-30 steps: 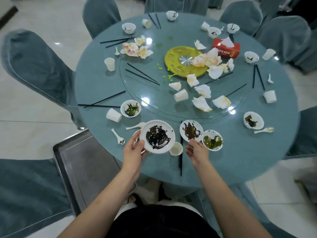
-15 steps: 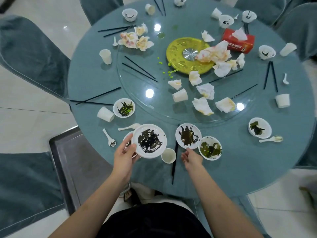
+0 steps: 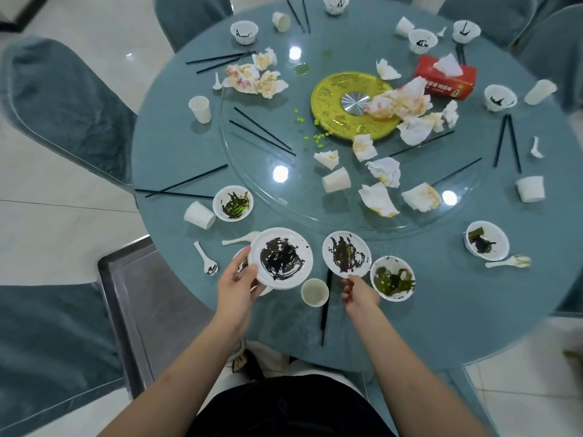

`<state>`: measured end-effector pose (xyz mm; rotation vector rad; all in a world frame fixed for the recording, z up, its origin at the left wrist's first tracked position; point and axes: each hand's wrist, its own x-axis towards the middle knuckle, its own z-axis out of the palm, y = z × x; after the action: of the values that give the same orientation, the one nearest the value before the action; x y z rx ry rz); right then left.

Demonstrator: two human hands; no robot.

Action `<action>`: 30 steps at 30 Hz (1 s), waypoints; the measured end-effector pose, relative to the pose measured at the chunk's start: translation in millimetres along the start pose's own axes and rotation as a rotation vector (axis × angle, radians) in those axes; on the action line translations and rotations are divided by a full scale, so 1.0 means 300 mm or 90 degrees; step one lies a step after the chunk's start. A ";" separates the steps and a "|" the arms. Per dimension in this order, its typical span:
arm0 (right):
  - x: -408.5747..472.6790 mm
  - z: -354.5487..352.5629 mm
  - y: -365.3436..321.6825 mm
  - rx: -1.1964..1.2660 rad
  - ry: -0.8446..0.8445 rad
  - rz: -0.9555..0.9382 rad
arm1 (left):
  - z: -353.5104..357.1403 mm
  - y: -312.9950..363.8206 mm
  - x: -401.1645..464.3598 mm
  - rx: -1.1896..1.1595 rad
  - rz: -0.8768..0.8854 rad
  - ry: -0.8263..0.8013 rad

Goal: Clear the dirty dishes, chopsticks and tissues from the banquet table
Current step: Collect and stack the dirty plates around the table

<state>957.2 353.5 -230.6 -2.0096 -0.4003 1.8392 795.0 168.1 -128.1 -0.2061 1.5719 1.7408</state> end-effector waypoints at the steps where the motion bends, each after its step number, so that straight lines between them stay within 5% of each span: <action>1: -0.008 -0.003 0.000 0.000 -0.005 -0.003 | 0.001 0.003 0.001 -0.005 -0.001 -0.001; 17: -0.225 -0.027 -0.075 0.022 -0.184 -0.140 | -0.002 0.050 -0.037 -0.018 0.032 -0.030; 30: -0.369 0.089 -0.056 -0.137 -0.317 -0.288 | -0.032 0.096 -0.062 -0.039 0.095 -0.090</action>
<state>920.5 320.0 -126.9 -1.3885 -1.1330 2.0276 786.6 153.0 -96.9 0.0052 1.4640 1.8764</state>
